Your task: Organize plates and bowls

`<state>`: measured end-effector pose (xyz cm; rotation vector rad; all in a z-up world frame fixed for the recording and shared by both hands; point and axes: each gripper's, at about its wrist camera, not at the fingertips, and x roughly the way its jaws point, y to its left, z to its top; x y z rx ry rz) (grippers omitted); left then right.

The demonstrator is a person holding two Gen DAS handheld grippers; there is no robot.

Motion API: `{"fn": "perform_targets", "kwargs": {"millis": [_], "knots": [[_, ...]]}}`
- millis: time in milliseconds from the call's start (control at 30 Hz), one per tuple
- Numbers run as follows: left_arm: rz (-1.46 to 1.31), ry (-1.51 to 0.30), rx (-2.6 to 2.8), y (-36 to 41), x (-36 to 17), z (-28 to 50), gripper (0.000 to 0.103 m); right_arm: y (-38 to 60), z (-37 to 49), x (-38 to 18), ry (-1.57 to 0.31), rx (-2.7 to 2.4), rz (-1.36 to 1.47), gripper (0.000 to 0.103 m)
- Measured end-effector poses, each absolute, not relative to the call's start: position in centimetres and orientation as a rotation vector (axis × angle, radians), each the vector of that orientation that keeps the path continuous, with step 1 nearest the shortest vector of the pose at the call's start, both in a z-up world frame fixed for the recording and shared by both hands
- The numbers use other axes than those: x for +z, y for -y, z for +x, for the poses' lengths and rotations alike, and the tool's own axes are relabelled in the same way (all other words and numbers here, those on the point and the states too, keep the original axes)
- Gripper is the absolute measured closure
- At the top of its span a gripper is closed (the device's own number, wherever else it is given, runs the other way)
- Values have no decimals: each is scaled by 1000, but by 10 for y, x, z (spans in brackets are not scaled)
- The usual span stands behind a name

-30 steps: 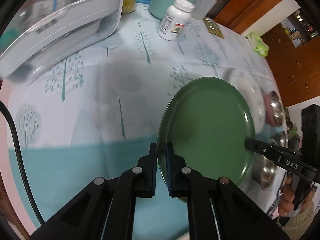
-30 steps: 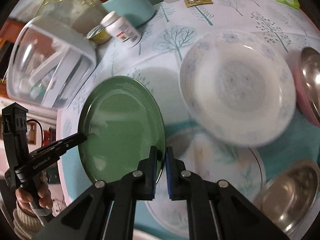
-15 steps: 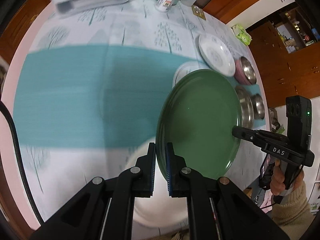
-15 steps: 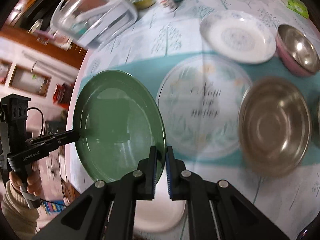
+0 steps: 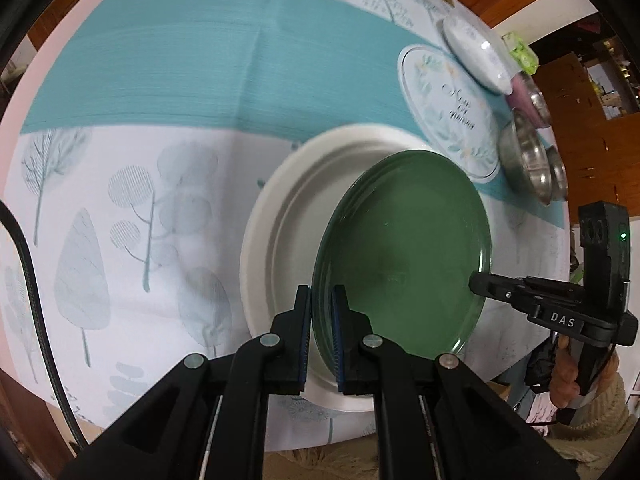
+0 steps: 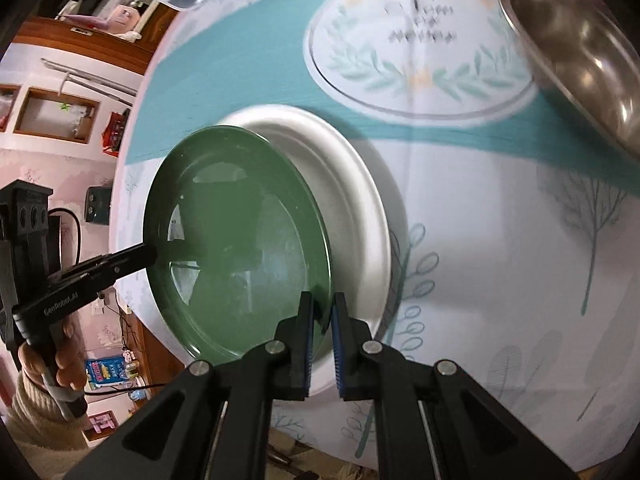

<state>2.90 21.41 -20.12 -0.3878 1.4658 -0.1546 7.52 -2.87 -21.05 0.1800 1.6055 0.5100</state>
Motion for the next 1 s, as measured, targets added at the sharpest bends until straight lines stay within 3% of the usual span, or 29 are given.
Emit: {"fn": "perform_targets", "kwargs": {"millis": [667,767,1000], "knots": [[-421,-1497,-120,-216,-228,32,93,24,84,-220,-1595,493,140,95],[-422,-1491,-120,-216,-227,33,89,24,83,-218,-1586,496,118,94],[-376,-1447,-123,-207,-215,33,69,17,80,-207,-1547,489,21,92]]}}
